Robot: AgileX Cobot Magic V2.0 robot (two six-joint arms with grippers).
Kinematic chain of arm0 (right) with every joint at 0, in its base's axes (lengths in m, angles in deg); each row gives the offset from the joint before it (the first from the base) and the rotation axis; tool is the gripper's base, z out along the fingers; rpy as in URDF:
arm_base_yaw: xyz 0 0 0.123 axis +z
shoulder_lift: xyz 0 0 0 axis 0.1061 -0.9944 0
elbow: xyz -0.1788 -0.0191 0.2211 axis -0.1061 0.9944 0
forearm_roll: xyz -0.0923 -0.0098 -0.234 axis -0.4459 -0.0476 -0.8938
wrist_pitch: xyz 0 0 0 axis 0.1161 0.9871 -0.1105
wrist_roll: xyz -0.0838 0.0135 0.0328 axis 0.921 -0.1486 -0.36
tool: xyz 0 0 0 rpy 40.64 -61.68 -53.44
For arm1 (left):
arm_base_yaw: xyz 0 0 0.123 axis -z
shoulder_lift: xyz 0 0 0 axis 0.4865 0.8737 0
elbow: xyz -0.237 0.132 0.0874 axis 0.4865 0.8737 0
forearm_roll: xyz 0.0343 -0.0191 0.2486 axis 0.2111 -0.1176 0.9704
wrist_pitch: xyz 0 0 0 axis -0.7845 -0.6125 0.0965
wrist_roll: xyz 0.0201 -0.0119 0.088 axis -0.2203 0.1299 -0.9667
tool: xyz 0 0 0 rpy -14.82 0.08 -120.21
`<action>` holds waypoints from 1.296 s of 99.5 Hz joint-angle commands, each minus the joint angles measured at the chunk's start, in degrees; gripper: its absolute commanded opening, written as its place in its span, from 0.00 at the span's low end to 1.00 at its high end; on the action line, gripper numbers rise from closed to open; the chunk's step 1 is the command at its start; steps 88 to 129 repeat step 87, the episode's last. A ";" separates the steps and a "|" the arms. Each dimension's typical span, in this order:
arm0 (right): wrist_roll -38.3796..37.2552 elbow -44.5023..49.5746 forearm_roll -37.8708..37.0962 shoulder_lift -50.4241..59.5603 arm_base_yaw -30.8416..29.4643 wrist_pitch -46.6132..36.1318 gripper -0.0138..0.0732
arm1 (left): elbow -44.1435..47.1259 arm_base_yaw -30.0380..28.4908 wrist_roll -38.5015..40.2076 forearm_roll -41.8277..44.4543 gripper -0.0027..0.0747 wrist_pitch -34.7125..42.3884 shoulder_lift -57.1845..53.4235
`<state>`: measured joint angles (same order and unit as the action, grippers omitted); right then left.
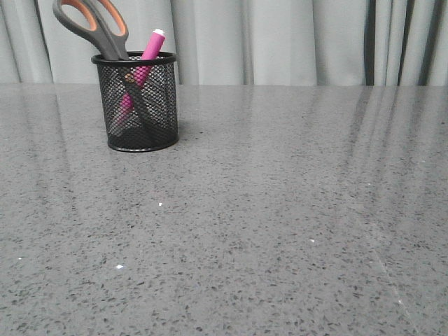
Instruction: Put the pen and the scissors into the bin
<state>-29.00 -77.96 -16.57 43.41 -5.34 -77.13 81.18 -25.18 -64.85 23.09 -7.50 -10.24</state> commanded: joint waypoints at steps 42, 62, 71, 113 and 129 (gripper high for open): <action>1.71 0.97 -1.51 1.34 -0.45 1.15 0.08 | 1.31 0.00 0.62 -0.46 0.01 4.13 -1.46; 1.71 0.97 -1.51 1.34 -0.45 1.15 0.08 | 1.31 0.00 0.62 -0.46 0.01 4.13 -1.46; 1.71 0.97 -1.51 1.34 -0.45 1.15 0.08 | 1.31 0.00 0.62 -0.46 0.01 4.13 -1.46; 1.71 0.97 -1.51 1.34 -0.45 1.15 0.08 | 1.31 0.00 0.62 -0.46 0.01 4.13 -1.46; 1.71 0.97 -1.51 1.34 -0.45 1.15 0.08 | 1.31 0.00 0.62 -0.46 0.01 4.13 -1.46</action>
